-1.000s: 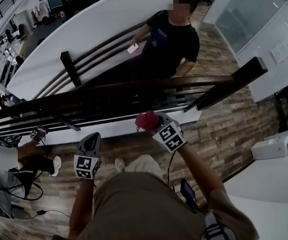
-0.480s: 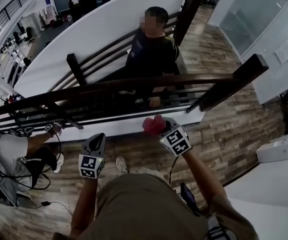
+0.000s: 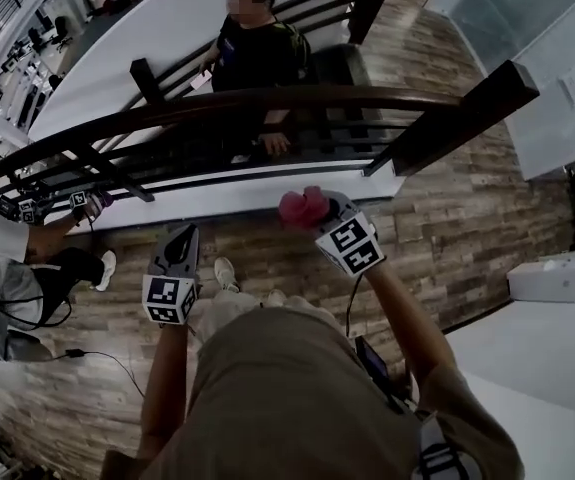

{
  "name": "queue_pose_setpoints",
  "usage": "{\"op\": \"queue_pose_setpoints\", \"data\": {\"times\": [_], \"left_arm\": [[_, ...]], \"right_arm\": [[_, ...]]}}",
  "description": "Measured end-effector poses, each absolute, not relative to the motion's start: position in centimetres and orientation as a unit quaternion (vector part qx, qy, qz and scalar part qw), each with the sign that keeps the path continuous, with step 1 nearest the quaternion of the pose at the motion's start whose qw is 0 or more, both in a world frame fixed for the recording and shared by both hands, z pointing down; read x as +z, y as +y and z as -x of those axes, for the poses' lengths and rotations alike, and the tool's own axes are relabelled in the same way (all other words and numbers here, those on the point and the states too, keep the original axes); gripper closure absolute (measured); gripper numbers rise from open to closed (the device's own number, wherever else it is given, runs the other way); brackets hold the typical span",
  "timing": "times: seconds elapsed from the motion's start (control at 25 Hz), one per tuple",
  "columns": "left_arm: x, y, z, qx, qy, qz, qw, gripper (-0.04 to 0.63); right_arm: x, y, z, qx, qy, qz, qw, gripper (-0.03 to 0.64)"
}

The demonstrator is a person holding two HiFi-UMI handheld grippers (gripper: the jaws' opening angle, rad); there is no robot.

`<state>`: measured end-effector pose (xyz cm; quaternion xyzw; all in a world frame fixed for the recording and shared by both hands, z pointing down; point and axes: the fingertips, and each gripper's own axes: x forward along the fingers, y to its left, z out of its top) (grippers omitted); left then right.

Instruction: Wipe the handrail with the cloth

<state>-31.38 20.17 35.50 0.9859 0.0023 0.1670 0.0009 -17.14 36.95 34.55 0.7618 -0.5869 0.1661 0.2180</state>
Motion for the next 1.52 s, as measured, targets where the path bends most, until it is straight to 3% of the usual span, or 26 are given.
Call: {"op": "queue_pose_setpoints", "data": {"times": [0.48,1.0,1.52], "left_arm": [[38.8,31.8,34.5,0.192,-0.003,-0.981,-0.008,0.577],[41.3,36.5,37.4,0.210,0.012,-0.978,-0.002,0.577],[43.4,34.6,43.2,0.204,0.034,-0.978,-0.008,0.577]], "right_arm": [[36.1,46.1,19.5,0.140,-0.594,-0.763,0.212,0.560],[36.1,49.6,23.0,0.035,-0.542,-0.790,0.285,0.560],[38.5,45.9,30.5,0.011,-0.533,-0.766,0.359,0.560]]}}
